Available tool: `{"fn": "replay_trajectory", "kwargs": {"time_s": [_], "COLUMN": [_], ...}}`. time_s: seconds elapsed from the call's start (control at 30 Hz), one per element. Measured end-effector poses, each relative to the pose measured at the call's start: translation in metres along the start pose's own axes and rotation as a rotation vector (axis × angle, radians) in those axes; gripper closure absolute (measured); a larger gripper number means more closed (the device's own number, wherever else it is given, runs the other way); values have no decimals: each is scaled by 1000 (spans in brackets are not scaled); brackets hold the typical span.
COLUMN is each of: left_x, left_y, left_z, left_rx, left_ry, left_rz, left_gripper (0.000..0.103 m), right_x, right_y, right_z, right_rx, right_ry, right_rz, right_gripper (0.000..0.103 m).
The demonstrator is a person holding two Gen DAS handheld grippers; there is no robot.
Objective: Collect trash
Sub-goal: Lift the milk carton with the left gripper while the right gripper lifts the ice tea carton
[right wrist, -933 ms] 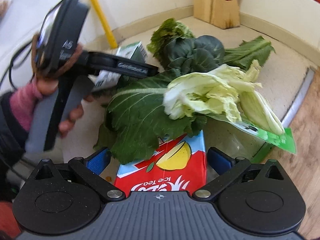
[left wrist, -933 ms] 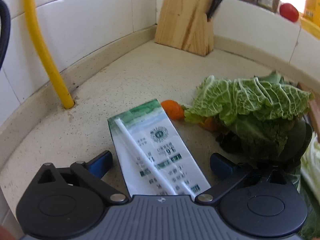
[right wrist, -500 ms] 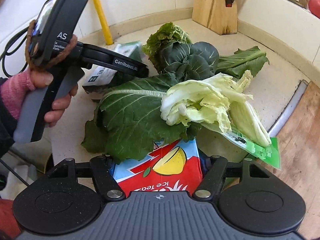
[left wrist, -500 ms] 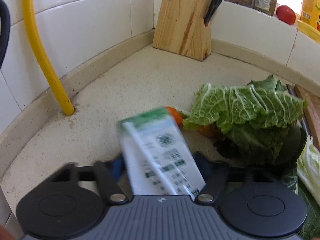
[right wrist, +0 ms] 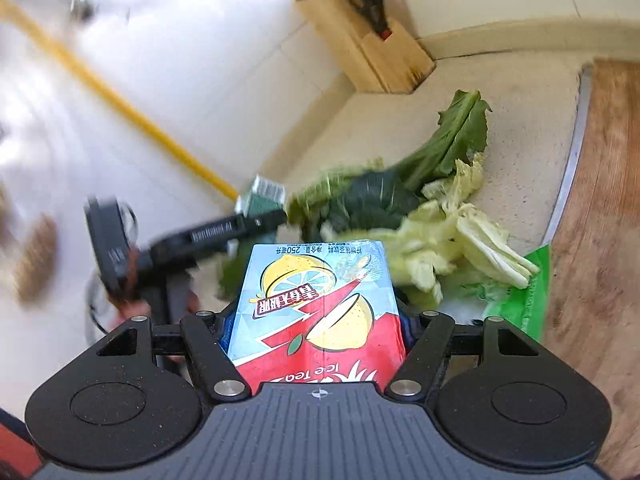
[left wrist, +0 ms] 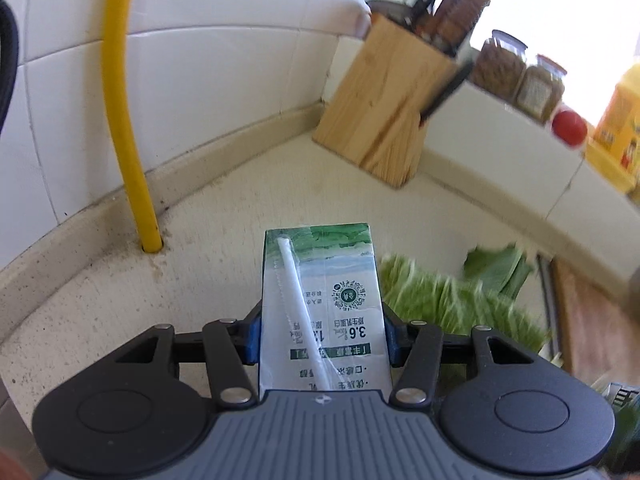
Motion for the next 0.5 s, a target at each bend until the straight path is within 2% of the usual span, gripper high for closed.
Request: {"fn": "replay_trajectory", "kwargs": {"time_s": [0.2,0.37,0.5], "left_x": [10,11,5], "left_y": [-12,-11,-6], "left_z": [-10,-21,-27], "left_rx": [-7,-15,-31], "left_ry": [31,43,38], "left_rz": [-59,-65,-55], "left_gripper": [53,53,53], "right_x": [9,18,19], "right_y": [9,2,-2], "right_z": [-13,-24,-22], "right_rx": [50,63,11], "right_ry": [60,120,146], "right_rz": [108,77,22], "right_gripper": [29,29,29]}}
Point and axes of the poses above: each gripper's, at about its wrist camera, not at the fingertips, and z roughly the way its jaws point, y to its right, x to its top, the point moved 5 cm from there along z, roughly the way its jaws point, and after that the axes turned 2 degrees about y, right-handed, at the moved point
